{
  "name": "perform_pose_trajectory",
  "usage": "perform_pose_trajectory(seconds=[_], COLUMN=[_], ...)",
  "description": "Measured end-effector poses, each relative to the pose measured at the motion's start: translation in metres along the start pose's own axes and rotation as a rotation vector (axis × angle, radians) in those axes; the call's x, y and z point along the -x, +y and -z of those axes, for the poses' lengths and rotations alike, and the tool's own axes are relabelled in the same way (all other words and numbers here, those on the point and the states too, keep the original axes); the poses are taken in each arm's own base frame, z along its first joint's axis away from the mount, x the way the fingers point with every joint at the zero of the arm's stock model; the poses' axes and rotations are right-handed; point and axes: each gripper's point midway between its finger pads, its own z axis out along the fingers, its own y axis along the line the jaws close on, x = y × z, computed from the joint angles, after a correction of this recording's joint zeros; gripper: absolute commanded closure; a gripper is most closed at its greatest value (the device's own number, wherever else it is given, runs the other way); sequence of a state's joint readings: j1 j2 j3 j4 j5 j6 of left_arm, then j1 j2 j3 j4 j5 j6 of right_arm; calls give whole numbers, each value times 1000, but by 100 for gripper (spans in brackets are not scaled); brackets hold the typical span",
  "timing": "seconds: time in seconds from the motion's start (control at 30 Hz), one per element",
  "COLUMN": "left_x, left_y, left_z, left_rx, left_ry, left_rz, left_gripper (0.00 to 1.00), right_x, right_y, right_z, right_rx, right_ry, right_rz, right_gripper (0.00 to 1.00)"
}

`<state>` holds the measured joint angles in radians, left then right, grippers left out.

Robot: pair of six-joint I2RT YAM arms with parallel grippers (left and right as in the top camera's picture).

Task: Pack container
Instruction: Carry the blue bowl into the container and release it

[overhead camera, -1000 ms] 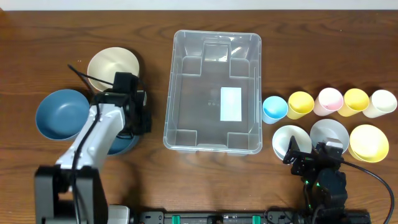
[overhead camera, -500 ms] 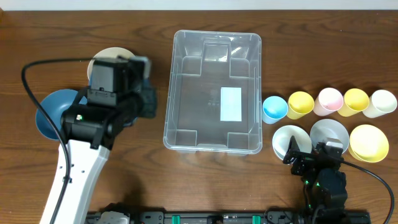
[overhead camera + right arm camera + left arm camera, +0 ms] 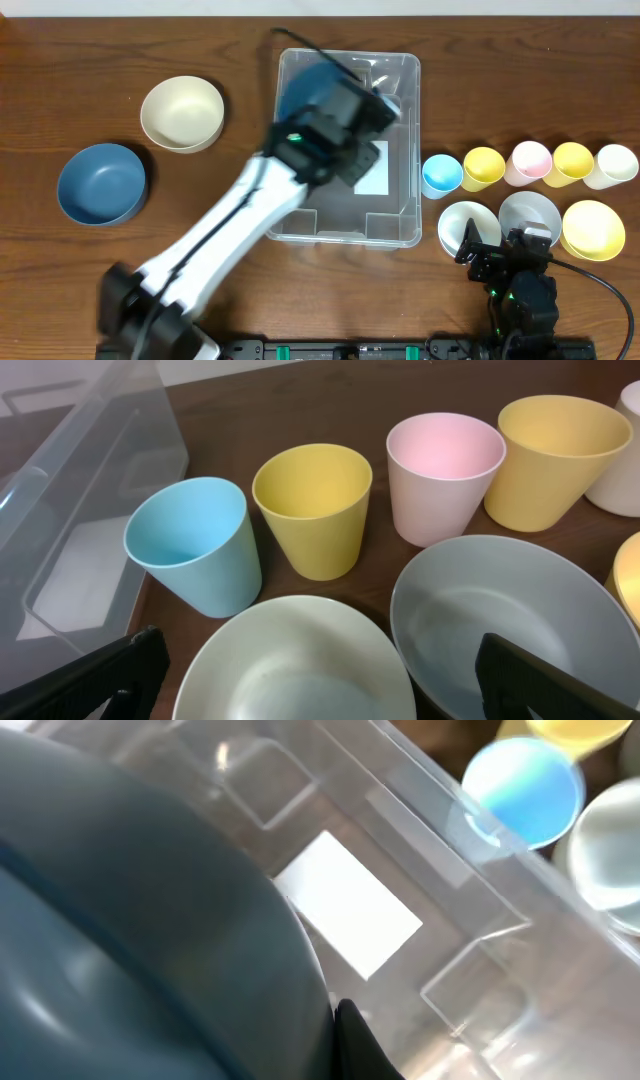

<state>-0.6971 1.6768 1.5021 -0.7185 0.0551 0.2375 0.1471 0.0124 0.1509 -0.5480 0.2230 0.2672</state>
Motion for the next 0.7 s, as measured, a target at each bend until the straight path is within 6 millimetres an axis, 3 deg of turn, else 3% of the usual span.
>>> perform_pose_trajectory(seconds=[0.1, 0.3, 0.57, 0.6, 0.7], left_x=[-3, -4, 1, 0, -2], left_y=[-3, 10, 29, 31, 34], left_z=[-39, -91, -116, -117, -119], left_rx=[7, 38, 77, 80, 86], left_ry=[40, 49, 15, 19, 24], left_rz=[-77, -116, -107, -104, -105], left_gripper=[94, 94, 94, 78, 52], right_x=[0, 0, 0, 0, 0], right_y=[0, 0, 0, 0, 0], right_z=[0, 0, 0, 0, 0], right_rx=[0, 0, -1, 0, 0], right_ry=[0, 0, 0, 0, 0], right_rz=[0, 0, 0, 0, 0], right_gripper=[1, 1, 1, 1, 1])
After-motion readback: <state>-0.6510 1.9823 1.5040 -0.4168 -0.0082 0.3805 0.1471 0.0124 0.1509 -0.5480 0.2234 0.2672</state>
